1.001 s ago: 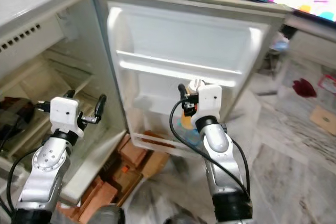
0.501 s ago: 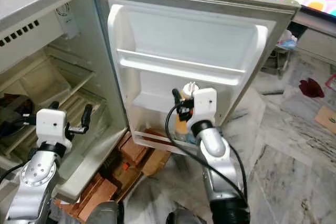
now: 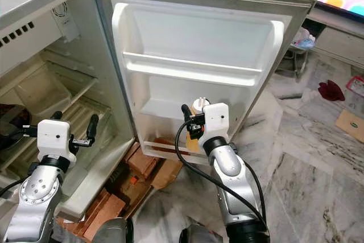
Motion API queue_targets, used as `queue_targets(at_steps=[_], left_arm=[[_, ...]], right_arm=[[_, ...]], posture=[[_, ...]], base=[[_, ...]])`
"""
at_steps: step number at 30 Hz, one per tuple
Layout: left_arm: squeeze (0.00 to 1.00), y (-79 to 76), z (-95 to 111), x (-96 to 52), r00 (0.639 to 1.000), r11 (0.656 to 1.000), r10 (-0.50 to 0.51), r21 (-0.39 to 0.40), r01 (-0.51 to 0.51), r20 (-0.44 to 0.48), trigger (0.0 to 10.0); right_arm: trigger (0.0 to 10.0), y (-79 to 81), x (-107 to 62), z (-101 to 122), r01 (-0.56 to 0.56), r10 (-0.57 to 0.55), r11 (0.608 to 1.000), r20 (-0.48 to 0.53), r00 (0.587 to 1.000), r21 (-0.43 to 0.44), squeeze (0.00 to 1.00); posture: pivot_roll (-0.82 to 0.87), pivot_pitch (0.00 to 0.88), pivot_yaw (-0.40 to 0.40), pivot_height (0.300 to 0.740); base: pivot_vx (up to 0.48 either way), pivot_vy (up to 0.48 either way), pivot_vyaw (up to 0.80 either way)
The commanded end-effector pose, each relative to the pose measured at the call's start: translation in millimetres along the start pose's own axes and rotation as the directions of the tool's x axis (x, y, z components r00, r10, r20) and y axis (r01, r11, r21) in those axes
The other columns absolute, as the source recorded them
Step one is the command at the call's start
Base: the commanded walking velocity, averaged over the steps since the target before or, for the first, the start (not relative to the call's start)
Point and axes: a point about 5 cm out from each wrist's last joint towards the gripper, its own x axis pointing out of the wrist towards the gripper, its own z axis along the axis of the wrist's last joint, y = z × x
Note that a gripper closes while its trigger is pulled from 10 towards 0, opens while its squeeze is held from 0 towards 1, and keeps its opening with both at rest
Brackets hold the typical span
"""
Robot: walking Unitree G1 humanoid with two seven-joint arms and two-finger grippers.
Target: Restocking fridge
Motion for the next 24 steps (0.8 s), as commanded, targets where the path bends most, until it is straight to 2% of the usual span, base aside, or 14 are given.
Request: queue_targets(at_steps=[1, 11, 14, 17, 24], left_arm=[[0.0, 1.2, 2.7, -0.9, 1.0, 1.0, 0.011, 0.018, -0.012, 0.011, 10.0], [0.0, 0.0, 5.8, 3.2, 0.999, 0.999, 0.016, 0.029, -0.017, 0.028, 10.0], [0.0, 0.8, 7.8, 3.9, 0.999, 0.999, 0.026, 0.031, -0.027, 0.046, 10.0], [0.0, -0.5, 9.2, 3.7, 0.999, 1.0, 0.005, 0.0, -0.005, 0.048, 10.0], [0.0, -0.7, 9.6, 5.4, 0.998, 1.0, 0.02, 0.02, -0.021, 0.051, 10.0]], right_arm=[[10.0, 1.0, -0.4, 3.1, -0.011, 0.011, 1.0, 0.012, 1.0, -0.009, 0.0], [10.0, 2.6, -0.8, 4.8, -0.015, 0.015, 1.0, 0.024, 1.0, -0.006, 0.0], [10.0, 1.6, -0.5, 5.1, -0.01, 0.01, 1.0, 0.026, 1.0, -0.006, 0.0], [10.0, 1.0, -0.3, 4.9, -0.007, 0.007, 1.0, 0.026, 1.0, -0.006, 0.0], [10.0, 1.3, 0.7, 5.1, -0.007, 0.007, 1.0, 0.028, 1.0, -0.007, 0.0]], posture=[[0.06, 0.108, -0.053, 0.676], [0.06, 0.114, -0.05, 0.611], [0.06, 0.115, -0.05, 0.611], [0.06, 0.116, -0.051, 0.611], [0.06, 0.116, -0.051, 0.611]], base=[[0.0, 0.0, 0.0], [0.0, 0.0, 0.0], [0.0, 0.0, 0.0], [0.0, 0.0, 0.0], [0.0, 0.0, 0.0]])
